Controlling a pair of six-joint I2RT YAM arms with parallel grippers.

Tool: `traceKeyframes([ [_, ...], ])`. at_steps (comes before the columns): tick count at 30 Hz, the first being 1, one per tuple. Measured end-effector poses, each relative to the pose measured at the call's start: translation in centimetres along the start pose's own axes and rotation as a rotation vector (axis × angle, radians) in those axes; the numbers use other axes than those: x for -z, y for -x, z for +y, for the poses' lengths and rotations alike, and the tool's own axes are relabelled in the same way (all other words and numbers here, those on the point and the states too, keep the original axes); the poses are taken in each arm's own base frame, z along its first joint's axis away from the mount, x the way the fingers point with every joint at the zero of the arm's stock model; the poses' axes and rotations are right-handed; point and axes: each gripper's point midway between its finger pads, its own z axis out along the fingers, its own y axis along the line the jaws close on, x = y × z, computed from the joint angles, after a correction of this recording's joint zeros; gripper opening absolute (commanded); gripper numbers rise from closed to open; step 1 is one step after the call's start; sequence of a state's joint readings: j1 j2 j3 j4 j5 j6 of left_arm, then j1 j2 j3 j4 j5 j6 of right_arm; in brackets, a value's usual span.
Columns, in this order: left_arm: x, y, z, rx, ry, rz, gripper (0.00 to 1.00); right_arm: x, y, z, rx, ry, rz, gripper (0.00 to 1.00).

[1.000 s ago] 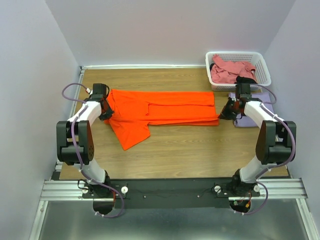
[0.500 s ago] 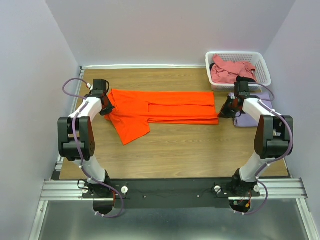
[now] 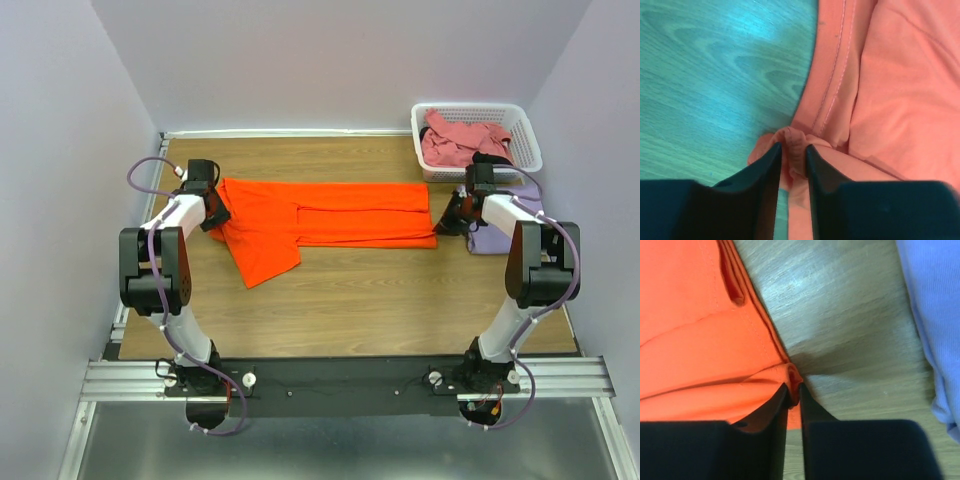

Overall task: Fold and stack the t-shirts
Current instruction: Fold the tshirt

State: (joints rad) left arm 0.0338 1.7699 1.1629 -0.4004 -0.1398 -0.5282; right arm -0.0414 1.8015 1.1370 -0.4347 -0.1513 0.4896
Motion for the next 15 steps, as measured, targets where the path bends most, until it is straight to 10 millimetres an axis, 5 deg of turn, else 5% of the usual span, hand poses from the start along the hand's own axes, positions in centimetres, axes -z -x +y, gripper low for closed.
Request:
traceKeyframes([
  [1, 0.0, 0.1, 0.0, -0.001, -0.001, -0.005, 0.59, 0.0, 0.1, 0.0, 0.004, 0.002, -0.002, 0.34],
  [4, -0.1, 0.3, 0.2, 0.004, 0.0, -0.022, 0.72, 0.0, 0.2, 0.0, 0.022, 0.006, -0.009, 0.47],
  [9, 1.6, -0.7, 1.3, 0.002, 0.011, -0.042, 0.73, 1.6, 0.9, 0.7, 0.047, 0.036, -0.053, 0.64],
  [15, 6.3, -2.9, 0.3, -0.057, -0.032, -0.114, 0.73, 6.7, 1.9, 2.5, 0.088, 0.122, -0.175, 0.79],
])
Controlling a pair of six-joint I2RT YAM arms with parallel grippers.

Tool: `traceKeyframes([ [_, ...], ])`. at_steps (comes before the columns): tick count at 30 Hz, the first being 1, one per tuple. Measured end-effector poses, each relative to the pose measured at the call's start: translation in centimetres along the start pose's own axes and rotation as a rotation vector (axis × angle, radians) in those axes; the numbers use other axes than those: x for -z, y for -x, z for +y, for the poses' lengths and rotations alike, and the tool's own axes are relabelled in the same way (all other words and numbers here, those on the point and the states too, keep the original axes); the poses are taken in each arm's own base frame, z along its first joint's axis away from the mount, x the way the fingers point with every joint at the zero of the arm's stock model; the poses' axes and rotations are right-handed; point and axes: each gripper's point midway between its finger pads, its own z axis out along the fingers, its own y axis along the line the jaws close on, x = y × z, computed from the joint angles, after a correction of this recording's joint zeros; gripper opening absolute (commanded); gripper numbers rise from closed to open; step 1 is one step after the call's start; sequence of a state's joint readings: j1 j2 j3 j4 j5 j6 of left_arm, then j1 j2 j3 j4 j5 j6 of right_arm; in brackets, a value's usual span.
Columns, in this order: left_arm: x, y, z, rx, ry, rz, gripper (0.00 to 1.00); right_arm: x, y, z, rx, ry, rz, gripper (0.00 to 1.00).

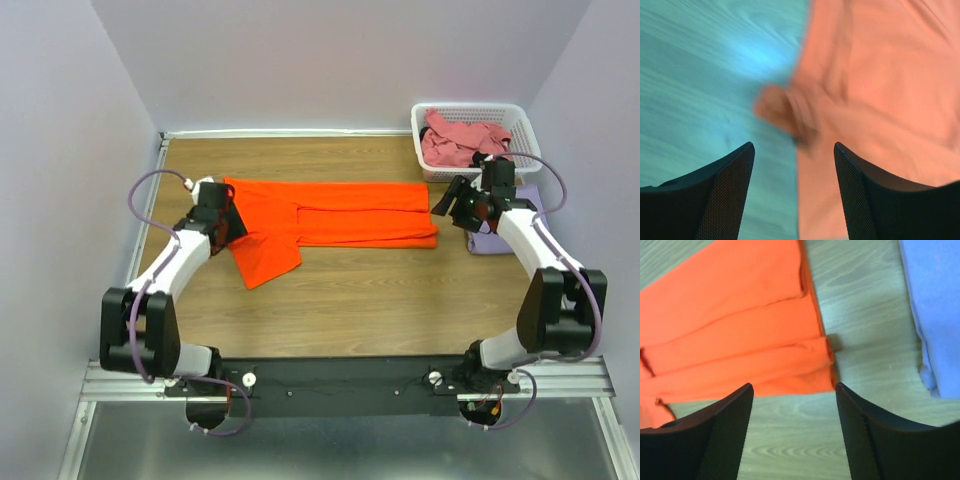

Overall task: Fold and stack the t-shirts
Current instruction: Fold the tshirt

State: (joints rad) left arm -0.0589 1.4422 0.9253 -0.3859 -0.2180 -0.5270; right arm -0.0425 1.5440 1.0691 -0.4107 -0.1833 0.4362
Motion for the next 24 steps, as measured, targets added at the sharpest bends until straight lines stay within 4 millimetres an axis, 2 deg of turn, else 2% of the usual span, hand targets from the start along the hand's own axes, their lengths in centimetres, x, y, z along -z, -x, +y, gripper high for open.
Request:
traceKeyframes([
  [3, 2.4, -2.7, -1.9, -0.054, -0.064, 0.0, 0.73, 1.8, -0.3, 0.8, 0.021, 0.041, -0.032, 0.8],
  [5, 3.1, -4.5, -1.7, -0.058, -0.074, 0.018, 0.73, 2.5, -1.0, 1.0, 0.03, 0.059, -0.03, 0.8],
  [6, 3.3, -5.2, -1.0, -0.049, -0.056, 0.026, 0.73, 2.6, -1.3, 1.1, 0.031, 0.064, -0.027, 0.8],
  [8, 3.4, -6.3, 0.1, -0.042, -0.025, 0.044, 0.73, 2.8, -2.0, 1.1, 0.033, 0.073, -0.015, 0.8],
  [11, 3.6, -6.6, 0.5, -0.04, -0.018, 0.052, 0.72, 2.8, -3.1, 1.0, 0.038, 0.084, 0.01, 0.8],
  [16, 3.9, -8.1, -1.4, -0.085, -0.059, 0.08, 0.66, 2.8, -3.6, 1.2, 0.038, 0.099, 0.025, 0.8],
  [19, 3.6, -10.2, -2.6, -0.133, -0.076, 0.13, 0.63, 2.9, -3.8, 1.4, 0.04, 0.11, 0.031, 0.8],
  [24, 2.8, -13.2, -3.5, -0.2, -0.07, 0.206, 0.57, 2.9, -3.9, 1.6, 0.041, 0.122, 0.037, 0.8],
])
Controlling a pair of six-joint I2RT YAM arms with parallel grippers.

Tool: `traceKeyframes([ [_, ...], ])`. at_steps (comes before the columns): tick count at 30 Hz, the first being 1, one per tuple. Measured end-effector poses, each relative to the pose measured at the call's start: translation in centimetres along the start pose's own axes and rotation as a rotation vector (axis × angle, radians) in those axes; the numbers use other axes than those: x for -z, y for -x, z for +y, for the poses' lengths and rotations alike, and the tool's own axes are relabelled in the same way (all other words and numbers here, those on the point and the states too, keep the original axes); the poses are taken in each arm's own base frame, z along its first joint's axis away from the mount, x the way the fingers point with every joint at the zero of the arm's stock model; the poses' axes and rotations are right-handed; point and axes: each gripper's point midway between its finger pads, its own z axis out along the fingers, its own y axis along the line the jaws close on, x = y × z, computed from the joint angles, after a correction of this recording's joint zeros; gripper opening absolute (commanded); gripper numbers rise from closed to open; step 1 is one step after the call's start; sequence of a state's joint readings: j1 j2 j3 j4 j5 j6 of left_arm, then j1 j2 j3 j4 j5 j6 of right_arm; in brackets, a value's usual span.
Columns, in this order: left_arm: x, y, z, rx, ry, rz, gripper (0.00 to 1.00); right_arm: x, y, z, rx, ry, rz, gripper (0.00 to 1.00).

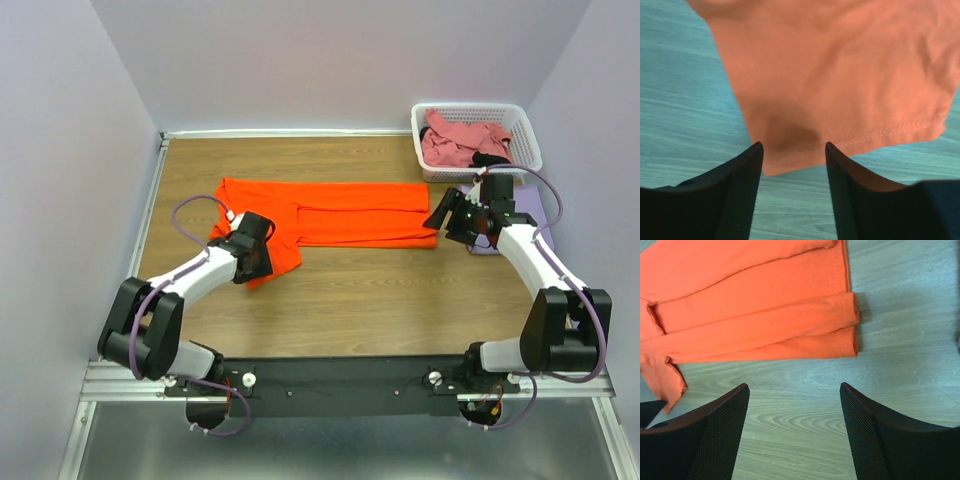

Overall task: Fold and stack the t-shirts
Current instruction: Fold the tshirt

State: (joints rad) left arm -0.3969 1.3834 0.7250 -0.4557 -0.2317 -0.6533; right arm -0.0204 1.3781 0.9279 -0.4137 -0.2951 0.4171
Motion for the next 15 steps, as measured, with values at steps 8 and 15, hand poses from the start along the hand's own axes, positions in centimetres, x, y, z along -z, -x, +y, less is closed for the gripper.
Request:
traceKeyframes([
  [8, -1.1, -0.7, -1.0, -0.045, 0.016, 0.015, 0.21, -0.1, -0.7, -0.1, -0.004, 0.005, 0.017, 0.8],
  [15, -1.2, -0.1, -1.7, -0.047, 0.014, -0.006, 0.0, 0.0, -0.8, 0.0, -0.003, 0.011, 0.017, 0.8],
])
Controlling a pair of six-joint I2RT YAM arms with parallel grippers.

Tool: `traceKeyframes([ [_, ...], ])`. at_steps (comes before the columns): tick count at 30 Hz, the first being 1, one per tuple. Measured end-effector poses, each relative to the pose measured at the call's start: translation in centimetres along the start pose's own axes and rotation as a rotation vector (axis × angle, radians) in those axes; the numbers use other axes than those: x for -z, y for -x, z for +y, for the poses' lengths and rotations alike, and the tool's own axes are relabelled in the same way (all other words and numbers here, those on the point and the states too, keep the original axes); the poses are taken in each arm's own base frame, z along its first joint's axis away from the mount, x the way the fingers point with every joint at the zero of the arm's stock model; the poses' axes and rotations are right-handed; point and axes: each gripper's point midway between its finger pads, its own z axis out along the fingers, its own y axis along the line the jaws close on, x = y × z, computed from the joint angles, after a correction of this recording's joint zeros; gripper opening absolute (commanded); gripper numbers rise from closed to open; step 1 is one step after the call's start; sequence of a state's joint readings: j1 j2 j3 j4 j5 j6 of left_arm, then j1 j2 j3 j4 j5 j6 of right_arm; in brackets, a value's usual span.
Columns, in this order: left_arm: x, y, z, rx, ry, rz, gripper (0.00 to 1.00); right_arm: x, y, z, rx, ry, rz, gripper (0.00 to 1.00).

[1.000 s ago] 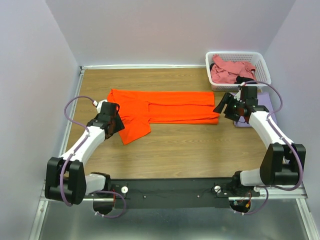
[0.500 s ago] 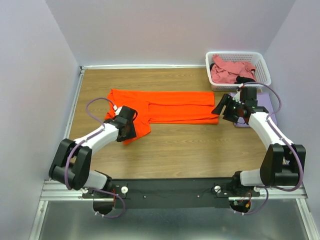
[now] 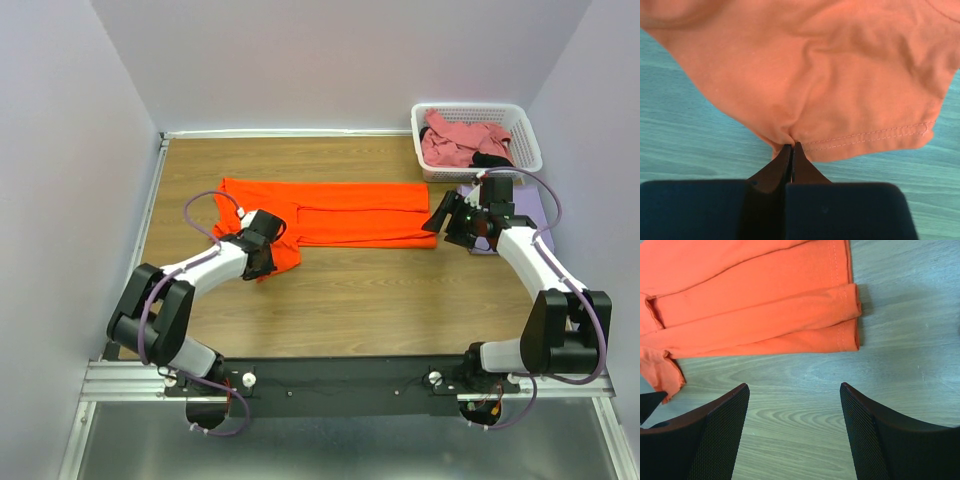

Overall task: Fold and stack the t-shirts
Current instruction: Fold the tshirt

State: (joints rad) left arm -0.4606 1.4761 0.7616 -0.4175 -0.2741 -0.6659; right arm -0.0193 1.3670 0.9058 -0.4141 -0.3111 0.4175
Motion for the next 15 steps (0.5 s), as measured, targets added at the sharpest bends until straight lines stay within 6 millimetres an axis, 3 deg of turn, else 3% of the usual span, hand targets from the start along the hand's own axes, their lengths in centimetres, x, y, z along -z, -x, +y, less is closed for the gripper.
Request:
traceKeyframes([
  [2, 0.1, 0.4, 0.0, -0.012, 0.014, 0.001, 0.0, 0.0, 0.0, 0.0, 0.0, 0.002, 0.0, 0.8],
  [5, 0.5, 2.8, -0.7, -0.039, 0.025, -0.033, 0.0, 0.0, 0.0, 0.1, 0.0, 0.005, 0.002, 0.8],
  [10, 1.0, 10.7, -2.8, -0.047, 0.021, -0.163, 0.0, 0.0, -0.2, 0.3, 0.001, 0.018, 0.008, 0.8],
  [15, -0.5, 17.3, -2.9, -0.05, 0.058, -0.234, 0.0, 0.0, -0.2, 0.5, 0.005, 0.028, 0.012, 0.8],
])
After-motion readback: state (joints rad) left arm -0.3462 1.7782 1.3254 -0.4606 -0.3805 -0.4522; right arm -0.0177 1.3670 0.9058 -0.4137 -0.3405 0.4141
